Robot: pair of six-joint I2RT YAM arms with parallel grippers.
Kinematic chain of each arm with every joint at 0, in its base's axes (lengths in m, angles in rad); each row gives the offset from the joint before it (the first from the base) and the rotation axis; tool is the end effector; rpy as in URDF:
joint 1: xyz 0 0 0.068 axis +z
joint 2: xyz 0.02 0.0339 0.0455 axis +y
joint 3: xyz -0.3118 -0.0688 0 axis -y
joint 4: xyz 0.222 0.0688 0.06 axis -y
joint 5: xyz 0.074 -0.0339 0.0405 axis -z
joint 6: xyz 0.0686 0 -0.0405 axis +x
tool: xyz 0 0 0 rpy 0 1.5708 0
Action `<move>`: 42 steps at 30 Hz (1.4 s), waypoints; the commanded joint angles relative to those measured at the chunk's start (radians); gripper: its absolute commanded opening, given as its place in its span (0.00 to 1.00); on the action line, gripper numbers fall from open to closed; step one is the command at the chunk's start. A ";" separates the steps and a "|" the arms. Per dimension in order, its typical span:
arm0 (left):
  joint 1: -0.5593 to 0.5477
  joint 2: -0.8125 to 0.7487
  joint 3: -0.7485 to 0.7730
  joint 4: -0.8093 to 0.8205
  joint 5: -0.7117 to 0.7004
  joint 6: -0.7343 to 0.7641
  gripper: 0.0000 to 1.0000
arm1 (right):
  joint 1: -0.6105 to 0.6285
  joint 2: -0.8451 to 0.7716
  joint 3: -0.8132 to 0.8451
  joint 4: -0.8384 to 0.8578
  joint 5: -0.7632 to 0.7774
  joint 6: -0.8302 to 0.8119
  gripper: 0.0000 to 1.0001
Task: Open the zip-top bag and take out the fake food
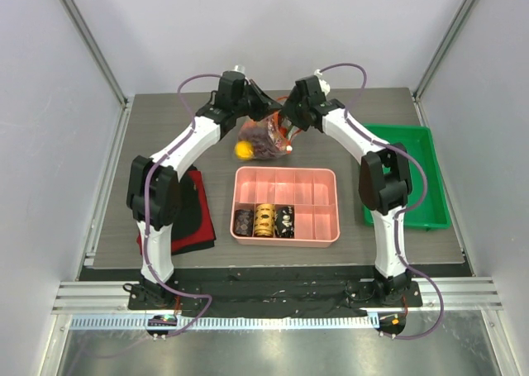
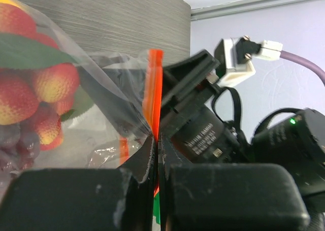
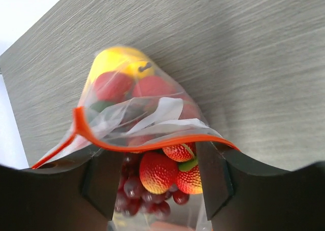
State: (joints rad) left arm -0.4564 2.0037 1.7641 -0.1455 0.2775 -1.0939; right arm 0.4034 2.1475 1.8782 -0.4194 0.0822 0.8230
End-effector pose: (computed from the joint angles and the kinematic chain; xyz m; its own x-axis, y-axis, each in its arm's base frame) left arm 0.4499 -0.2418 0.3496 -0.7338 -0.5916 -0.3340 -0.0004 0.4920 -0.8706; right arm 0.4896 0.2028 0.2832 -0.6416 0.5207 -0.5633 0.2022 0.8232 0.5306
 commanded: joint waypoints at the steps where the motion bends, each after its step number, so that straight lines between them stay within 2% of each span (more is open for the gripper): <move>1: -0.014 -0.054 0.009 0.067 0.035 -0.011 0.00 | -0.006 0.025 0.015 0.166 -0.016 -0.021 0.62; 3: -0.016 -0.049 0.014 0.064 0.040 -0.009 0.00 | -0.005 0.017 -0.010 0.214 -0.067 -0.024 0.49; 5: -0.018 -0.048 0.018 0.055 0.045 -0.006 0.00 | -0.006 -0.020 -0.048 0.209 -0.070 -0.053 0.44; 8: -0.018 -0.052 0.020 0.034 0.039 0.023 0.00 | -0.012 -0.090 -0.134 0.192 -0.053 -0.093 0.46; 12: -0.016 -0.060 0.012 0.034 0.038 0.032 0.00 | -0.003 -0.118 -0.123 0.122 -0.180 -0.202 0.47; 18: -0.010 -0.056 0.026 0.032 0.037 0.049 0.00 | -0.002 -0.187 -0.203 0.106 -0.254 -0.292 0.58; 23: -0.001 -0.056 0.040 0.030 0.048 0.046 0.00 | 0.003 -0.182 -0.182 0.085 -0.410 -0.271 0.59; 26: 0.001 -0.057 0.054 0.023 0.049 0.049 0.00 | 0.005 -0.219 -0.252 0.154 -0.478 -0.288 0.68; 28: 0.001 -0.062 0.054 0.024 0.055 0.036 0.00 | 0.005 -0.212 -0.277 0.249 -0.551 -0.275 0.71; 30: -0.001 -0.066 0.048 0.035 0.058 0.025 0.00 | 0.008 -0.169 -0.264 0.313 -0.584 -0.245 0.70; 32: -0.005 -0.068 0.049 0.041 0.060 0.012 0.00 | 0.011 -0.117 -0.251 0.375 -0.625 -0.173 0.62; 34: -0.005 -0.065 0.052 0.046 0.063 0.003 0.00 | 0.018 -0.092 -0.216 0.378 -0.642 -0.159 0.58; 38: -0.016 -0.060 0.057 0.057 0.065 -0.015 0.00 | 0.038 -0.090 -0.234 0.409 -0.633 -0.150 0.57; 40: -0.018 -0.059 0.060 0.057 0.068 -0.018 0.00 | 0.038 -0.086 -0.240 0.398 -0.631 -0.150 0.52; 42: -0.022 -0.057 0.057 0.064 0.068 -0.021 0.00 | 0.040 -0.090 -0.258 0.390 -0.601 -0.148 0.52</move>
State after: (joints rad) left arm -0.4366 1.9980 1.7710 -0.1471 0.2684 -1.0908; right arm 0.4129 2.0556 1.6104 -0.0978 -0.5091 0.6579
